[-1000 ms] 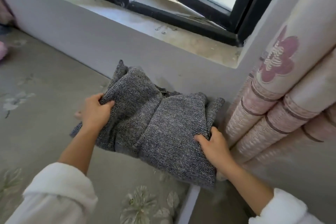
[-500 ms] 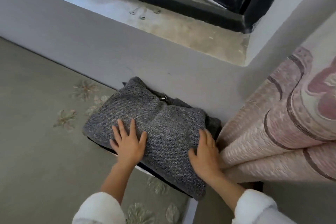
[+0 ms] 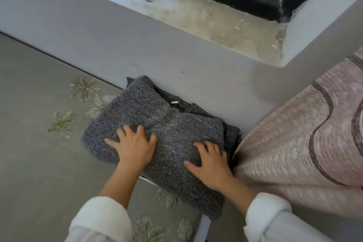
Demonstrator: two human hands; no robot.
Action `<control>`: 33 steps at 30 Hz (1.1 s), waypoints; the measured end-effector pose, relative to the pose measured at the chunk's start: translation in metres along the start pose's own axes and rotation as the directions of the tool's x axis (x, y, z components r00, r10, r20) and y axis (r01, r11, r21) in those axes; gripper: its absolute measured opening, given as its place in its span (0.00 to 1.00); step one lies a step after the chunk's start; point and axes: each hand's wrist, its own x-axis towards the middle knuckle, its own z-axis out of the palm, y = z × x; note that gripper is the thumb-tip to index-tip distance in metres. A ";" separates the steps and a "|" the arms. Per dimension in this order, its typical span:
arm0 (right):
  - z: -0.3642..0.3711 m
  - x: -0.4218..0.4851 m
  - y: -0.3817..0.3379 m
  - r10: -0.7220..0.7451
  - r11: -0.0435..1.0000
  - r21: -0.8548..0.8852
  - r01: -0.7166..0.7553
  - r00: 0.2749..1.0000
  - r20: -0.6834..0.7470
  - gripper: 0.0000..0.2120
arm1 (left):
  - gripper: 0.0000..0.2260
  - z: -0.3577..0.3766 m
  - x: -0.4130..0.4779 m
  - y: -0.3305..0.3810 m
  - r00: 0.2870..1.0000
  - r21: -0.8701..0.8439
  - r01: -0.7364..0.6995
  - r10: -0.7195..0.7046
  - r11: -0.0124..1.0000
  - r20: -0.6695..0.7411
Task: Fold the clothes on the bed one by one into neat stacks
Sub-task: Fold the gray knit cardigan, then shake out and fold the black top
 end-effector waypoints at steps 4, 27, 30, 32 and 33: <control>-0.013 0.034 -0.005 -0.005 0.998 0.062 0.011 0.996 -0.093 0.45 | 0.31 -0.007 0.056 0.011 0.938 0.001 -0.309 0.305 0.951 -0.164; 0.031 -0.043 0.002 -0.170 0.981 -0.070 0.180 0.978 0.119 0.45 | 0.28 0.052 -0.074 -0.044 0.991 -0.469 0.118 -0.072 0.875 0.114; 0.011 -0.049 -0.021 -0.207 0.968 -0.135 0.213 0.977 0.057 0.40 | 0.28 0.042 -0.114 -0.057 0.989 -0.505 0.131 -0.075 0.853 0.129; 0.005 -0.064 -0.041 -0.262 0.950 -0.169 0.263 0.965 0.030 0.36 | 0.27 0.039 -0.152 -0.070 0.986 -0.513 0.159 -0.106 0.843 0.131; 0.006 -0.075 -0.053 -0.284 0.942 -0.174 0.286 0.958 0.038 0.35 | 0.27 0.038 -0.174 -0.078 0.981 -0.514 0.186 -0.131 0.837 0.141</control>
